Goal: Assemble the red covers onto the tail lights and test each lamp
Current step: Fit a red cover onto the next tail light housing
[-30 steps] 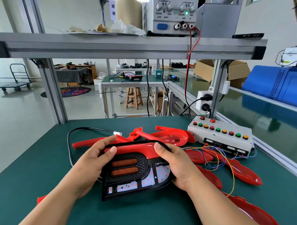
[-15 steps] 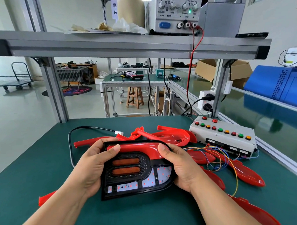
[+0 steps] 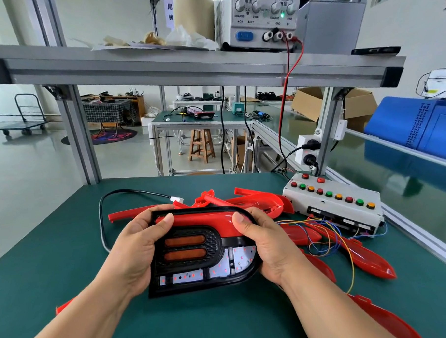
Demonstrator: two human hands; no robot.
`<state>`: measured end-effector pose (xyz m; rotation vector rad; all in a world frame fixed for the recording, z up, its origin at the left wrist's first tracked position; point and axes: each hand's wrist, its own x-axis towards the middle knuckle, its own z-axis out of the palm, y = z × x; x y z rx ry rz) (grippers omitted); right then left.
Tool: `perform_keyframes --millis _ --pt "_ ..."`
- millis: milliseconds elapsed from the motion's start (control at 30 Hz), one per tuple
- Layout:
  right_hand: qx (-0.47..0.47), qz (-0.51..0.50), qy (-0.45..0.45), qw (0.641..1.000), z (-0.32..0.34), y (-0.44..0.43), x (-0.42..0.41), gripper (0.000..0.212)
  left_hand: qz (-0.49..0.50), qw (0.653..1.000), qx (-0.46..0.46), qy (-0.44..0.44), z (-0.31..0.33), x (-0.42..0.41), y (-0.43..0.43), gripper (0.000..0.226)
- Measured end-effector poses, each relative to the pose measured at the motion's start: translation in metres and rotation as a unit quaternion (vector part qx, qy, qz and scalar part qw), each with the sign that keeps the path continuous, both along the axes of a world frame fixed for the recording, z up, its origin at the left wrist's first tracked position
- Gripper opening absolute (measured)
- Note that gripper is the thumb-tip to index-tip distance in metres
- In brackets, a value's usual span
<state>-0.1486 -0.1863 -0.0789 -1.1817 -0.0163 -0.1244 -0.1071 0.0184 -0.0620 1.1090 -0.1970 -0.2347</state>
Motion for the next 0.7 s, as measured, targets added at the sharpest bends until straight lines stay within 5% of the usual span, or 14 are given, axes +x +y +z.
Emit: perform_keyframes --millis 367,567,700 --pt "-0.014 0.012 0.053 0.998 0.004 -0.001 -0.002 0.055 -0.029 0.998 0.014 0.055 0.0 0.005 0.002 0.04" --pt "0.023 0.021 0.039 0.999 0.002 -0.006 0.001 0.022 -0.074 0.995 -0.027 0.065 0.0 0.008 0.011 0.042" --pt "0.034 0.008 0.033 0.999 0.005 -0.004 0.002 0.028 -0.043 0.998 -0.015 0.044 0.002 0.013 0.011 0.044"
